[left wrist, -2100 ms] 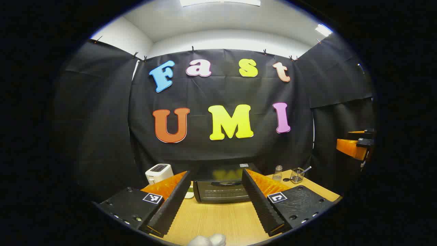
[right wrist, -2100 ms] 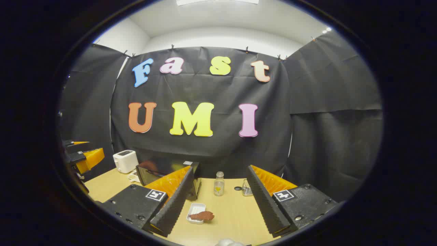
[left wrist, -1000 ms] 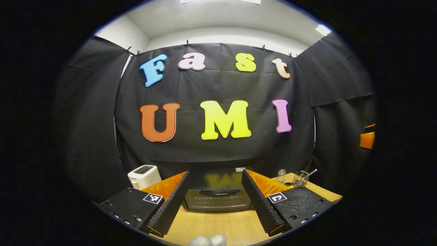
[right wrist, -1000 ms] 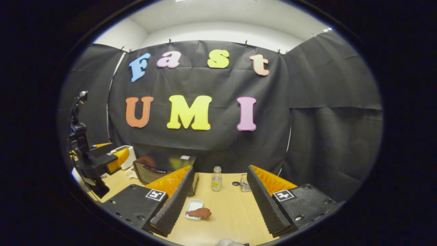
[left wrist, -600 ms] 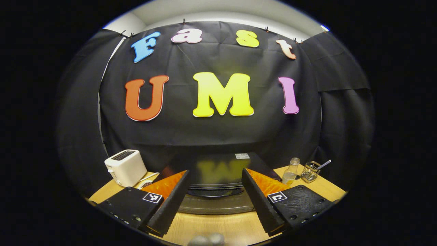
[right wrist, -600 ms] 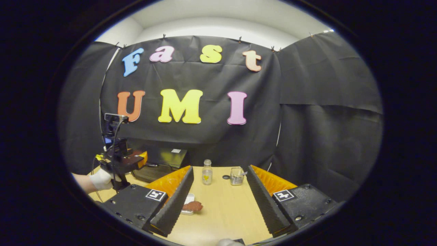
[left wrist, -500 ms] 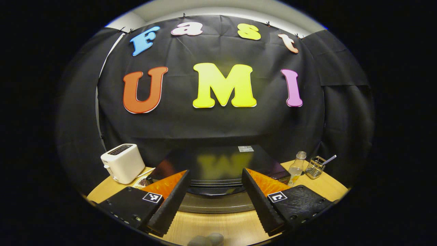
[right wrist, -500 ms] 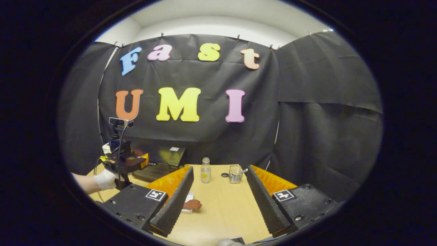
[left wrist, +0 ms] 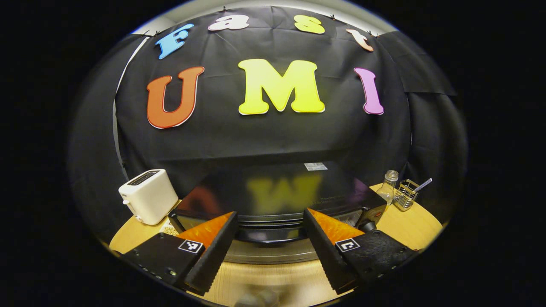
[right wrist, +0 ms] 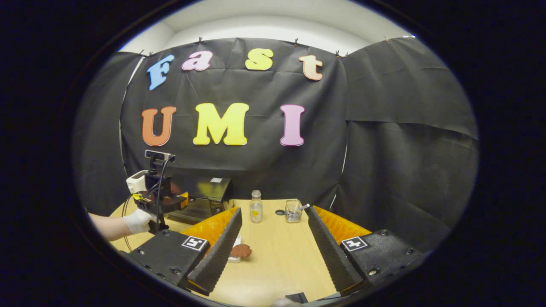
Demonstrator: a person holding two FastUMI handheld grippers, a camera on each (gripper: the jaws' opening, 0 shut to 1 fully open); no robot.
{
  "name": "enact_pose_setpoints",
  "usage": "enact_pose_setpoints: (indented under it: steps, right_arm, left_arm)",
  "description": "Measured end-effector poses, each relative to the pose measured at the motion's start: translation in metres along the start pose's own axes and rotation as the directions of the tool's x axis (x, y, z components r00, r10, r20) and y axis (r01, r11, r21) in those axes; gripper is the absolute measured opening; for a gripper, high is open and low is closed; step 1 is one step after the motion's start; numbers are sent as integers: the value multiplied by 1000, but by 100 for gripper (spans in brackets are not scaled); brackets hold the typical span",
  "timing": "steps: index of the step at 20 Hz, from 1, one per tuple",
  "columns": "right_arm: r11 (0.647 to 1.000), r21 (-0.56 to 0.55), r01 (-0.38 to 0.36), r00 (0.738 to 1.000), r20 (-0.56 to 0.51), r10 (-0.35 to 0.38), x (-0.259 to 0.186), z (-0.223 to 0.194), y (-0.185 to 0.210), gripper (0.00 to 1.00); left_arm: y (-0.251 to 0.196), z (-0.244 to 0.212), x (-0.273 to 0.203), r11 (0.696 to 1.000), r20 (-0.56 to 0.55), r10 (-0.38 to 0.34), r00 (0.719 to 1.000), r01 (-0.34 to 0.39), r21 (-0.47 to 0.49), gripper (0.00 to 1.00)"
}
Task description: Open the electric oven with the left hand, put the food in, and close the electric oven.
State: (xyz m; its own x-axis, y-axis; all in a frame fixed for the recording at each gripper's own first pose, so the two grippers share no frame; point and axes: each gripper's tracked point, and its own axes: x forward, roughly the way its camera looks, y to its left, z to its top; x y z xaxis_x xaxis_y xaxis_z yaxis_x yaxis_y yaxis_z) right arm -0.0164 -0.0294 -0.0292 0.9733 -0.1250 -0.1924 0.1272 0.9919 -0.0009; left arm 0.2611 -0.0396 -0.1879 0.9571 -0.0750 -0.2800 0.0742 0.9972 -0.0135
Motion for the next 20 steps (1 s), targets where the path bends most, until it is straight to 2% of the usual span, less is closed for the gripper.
enact_pose_setpoints:
  steps: [7, 15, 20]
  right_arm:
    - [1000, 5, -24, 1000, 4, 24, -8, -1, 7, 99]
    - [998, -5, -59, 998, -33, 58, -20, -25, 10, 99]
    - [998, -17, -66, 996, -66, 65, -25, -43, 7, 99]
  left_arm:
    - [-2, -15, -32, 1000, -20, -23, 1000, 23, 0, 97]
    - [0, -78, -90, 1000, -91, -22, 996, 21, -5, 97]
    - [-3, -118, -106, 1000, -141, -22, 990, 22, 1, 97]
